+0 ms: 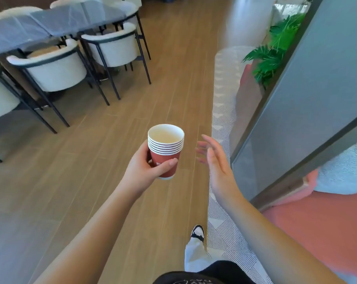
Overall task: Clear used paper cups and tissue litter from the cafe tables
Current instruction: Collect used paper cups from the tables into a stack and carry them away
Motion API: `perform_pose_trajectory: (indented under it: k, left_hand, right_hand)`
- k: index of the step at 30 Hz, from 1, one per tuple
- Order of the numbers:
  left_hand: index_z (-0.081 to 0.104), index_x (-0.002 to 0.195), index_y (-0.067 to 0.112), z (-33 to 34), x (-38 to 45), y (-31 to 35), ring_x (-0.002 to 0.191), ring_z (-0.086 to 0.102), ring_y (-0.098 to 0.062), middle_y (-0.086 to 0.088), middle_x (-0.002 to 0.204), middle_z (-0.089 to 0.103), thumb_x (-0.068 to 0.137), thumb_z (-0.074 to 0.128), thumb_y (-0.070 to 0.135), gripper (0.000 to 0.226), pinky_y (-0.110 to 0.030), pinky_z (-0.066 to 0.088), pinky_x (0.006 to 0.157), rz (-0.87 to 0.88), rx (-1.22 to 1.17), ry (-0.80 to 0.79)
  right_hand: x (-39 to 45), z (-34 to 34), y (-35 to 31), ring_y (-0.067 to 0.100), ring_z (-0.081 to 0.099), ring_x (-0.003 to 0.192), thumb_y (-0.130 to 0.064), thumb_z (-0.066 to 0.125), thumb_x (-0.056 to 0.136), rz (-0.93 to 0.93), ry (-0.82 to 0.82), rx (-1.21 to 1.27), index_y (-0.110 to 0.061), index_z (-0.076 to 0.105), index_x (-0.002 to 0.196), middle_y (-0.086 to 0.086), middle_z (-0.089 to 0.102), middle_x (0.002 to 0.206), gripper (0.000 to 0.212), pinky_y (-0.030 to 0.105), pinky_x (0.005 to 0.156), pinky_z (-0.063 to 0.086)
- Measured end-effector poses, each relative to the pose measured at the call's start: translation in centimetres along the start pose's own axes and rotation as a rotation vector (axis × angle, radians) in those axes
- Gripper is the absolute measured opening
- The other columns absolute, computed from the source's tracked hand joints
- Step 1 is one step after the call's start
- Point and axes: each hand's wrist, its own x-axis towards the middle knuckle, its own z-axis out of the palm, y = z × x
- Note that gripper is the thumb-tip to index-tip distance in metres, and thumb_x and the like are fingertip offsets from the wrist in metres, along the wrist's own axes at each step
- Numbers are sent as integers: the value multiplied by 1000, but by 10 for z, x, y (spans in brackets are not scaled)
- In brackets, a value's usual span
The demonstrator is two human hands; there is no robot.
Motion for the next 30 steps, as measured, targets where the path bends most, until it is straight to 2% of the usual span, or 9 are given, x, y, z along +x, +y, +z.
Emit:
perform_pose_trajectory:
  k: [3,7,11,20,26,30]
  left_hand:
    - [61,125,35,17,66,7,108,71,-9,12,117,75,61,87,49,70,-21,57,83,0,-10,8]
    - [61,127,31,39,143,20,109,71,-10,10,117,75,61,87,48,73,-21,57,84,10,1,6]
    - [61,124,36,49,209,31,107,71,-8,13,116,75,62,87,47,69,-18,56,82,8,-1,11]
    - [61,124,39,41,357,29,109,71,-8,14,117,75,64,87,49,65,-17,56,81,41,-1,3]
    - [58,125,40,14,478,39,108,70,-4,18,117,73,65,86,49,66,-15,55,80,98,-18,-11]
    - [58,124,43,-19,554,48,108,69,-3,20,116,73,63,86,52,67,-14,55,80,121,-3,-12]
  right_hand:
    - [65,-16,4,7,59,122,-43,37,105,-1,8,-4,-24,48,143,-6,60,131,44,33,107,48]
    - [146,-36,7,6,58,124,-47,38,102,-2,-18,3,-34,49,140,-18,61,127,41,29,108,47]
    - [218,-46,11,7,59,122,-47,38,102,-10,-13,27,-35,51,138,-16,62,126,39,29,106,48]
    - [361,-46,36,5,56,125,-55,38,103,-50,-5,14,-45,48,137,-24,60,128,37,18,99,47]
    - [479,-16,48,10,61,121,-53,42,100,-73,39,18,-43,51,134,-19,63,125,37,31,101,50]
    - [554,4,45,10,61,121,-52,43,99,-109,68,-10,-41,52,134,-18,64,125,38,31,101,50]
